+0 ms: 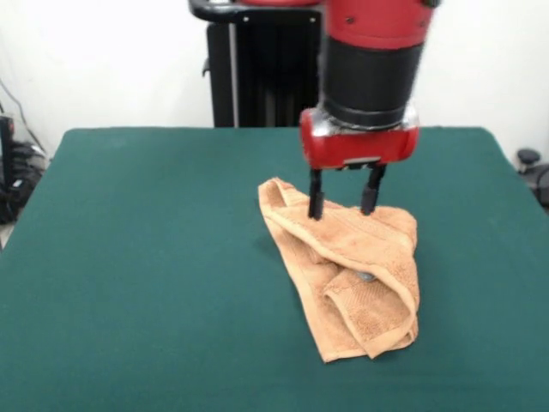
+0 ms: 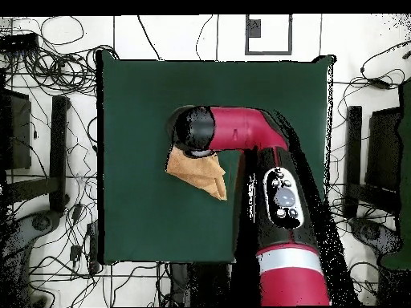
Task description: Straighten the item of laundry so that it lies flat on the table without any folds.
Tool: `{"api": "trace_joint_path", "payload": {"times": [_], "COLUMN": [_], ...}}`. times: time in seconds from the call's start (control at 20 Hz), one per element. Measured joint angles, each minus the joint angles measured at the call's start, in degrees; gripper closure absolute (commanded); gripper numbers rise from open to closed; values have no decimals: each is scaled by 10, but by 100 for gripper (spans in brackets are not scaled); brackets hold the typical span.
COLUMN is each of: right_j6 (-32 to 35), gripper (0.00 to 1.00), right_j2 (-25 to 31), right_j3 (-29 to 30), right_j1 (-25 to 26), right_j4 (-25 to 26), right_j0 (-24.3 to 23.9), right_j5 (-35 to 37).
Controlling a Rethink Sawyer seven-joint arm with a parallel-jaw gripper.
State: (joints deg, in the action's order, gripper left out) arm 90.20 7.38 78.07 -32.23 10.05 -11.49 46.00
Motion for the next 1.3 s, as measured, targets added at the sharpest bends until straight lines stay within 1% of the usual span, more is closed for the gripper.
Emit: {"api": "trace_joint_path", "payload": {"times": [0.15, 0.4, 0.85, 1.3], "right_j6": [0, 0, 0, 0], "gripper": [0, 0, 0, 0], "right_j2": [0, 0, 15, 62], "right_j3": [0, 0, 0, 3], "right_j1": [10, 24, 32, 52], "right_j4": [-18, -27, -39, -65], "right_j0": [-27, -53, -65, -78], "right_j5": [-6, -10, -10, -23]}}
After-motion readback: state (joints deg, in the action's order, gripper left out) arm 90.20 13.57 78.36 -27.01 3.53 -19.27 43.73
